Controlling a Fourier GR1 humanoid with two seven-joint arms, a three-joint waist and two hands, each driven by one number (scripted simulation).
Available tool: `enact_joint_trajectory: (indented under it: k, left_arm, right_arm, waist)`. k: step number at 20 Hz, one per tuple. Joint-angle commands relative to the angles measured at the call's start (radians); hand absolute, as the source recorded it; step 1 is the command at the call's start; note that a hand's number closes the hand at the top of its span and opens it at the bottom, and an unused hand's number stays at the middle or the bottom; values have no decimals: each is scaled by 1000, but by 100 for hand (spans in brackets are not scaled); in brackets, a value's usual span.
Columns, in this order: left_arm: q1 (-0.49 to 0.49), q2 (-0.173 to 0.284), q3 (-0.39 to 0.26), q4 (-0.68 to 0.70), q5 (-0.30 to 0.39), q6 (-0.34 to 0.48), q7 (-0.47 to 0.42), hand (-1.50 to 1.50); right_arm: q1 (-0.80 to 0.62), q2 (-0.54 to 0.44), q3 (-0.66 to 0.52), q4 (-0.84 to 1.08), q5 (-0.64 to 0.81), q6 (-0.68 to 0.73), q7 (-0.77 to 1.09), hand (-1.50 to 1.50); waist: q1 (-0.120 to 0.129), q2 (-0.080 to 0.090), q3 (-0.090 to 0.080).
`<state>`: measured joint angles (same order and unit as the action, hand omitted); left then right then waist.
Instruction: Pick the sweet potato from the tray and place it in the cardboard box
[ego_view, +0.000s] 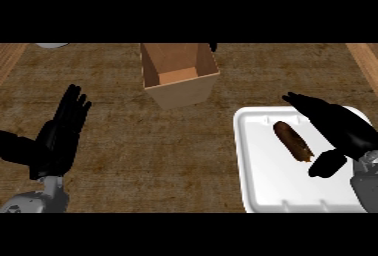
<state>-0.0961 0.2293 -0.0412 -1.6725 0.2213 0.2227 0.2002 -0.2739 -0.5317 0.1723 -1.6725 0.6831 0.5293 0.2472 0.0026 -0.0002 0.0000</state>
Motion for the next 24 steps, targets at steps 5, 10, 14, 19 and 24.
enact_joint_trajectory:
  k: [5, 10, 14, 19, 24]
  left_arm:
    - [-94, -40, 21, 47, -43, 1, 48, 0]
    - [10, -50, 36, 16, -55, -52, -32, 0]
    - [89, -45, 54, 4, -42, -110, -65, 0]
    - [-32, -50, 75, -25, -53, -64, 81, 0]
    - [-3, -30, 134, 55, -24, -140, -19, 0]
  right_arm:
    - [18, 36, -38, 37, 71, 29, -71, -150]
    - [-7, 67, -55, 59, 156, 16, -60, -150]
    - [-9, 111, -45, 139, 216, -35, -98, -150]
    - [10, 95, -82, 156, 241, -27, -164, -150]
    - [-28, 103, -105, 248, 255, -48, -231, -150]
  waist:
    - [-4, 0, 0]
    - [-1, 0, 0]
    - [2, 0, 0]
    - [-1, 0, 0]
    - [0, 1, 0]
